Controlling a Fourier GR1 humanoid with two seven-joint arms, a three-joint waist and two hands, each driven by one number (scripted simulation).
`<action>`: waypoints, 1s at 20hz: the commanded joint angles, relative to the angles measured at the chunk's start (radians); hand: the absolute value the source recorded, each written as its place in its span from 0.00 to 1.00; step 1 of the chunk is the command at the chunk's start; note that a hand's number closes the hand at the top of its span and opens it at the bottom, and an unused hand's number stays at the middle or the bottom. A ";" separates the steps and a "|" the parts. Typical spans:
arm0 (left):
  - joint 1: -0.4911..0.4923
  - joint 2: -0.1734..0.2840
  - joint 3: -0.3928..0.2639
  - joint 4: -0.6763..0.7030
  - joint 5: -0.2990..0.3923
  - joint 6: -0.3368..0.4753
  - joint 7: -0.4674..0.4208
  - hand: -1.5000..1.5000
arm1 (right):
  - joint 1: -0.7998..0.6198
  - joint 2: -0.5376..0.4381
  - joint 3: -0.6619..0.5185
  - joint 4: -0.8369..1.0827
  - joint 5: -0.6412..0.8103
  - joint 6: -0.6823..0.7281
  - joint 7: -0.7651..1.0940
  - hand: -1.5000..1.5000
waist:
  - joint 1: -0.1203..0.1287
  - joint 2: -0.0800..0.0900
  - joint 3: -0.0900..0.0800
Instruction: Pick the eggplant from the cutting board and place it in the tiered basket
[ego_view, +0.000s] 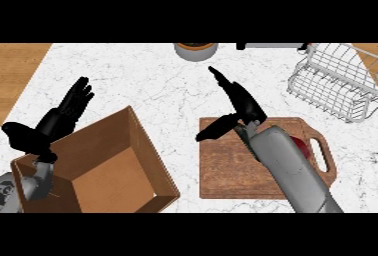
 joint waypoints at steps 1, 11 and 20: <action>0.059 -0.109 -0.087 0.027 0.011 -0.012 -0.013 0.50 | -0.154 -0.124 0.073 0.008 0.102 0.114 0.152 0.00 | -0.016 0.004 -0.028; 0.066 -0.075 -0.087 0.005 0.025 -0.039 -0.010 0.50 | -0.421 -0.200 0.290 0.052 0.124 0.706 0.467 0.00 | -0.013 0.002 -0.028; 0.099 -0.098 -0.072 0.051 -0.002 -0.028 -0.082 0.50 | -0.393 -0.126 0.283 0.009 0.060 0.786 0.639 0.00 | -0.044 0.004 -0.024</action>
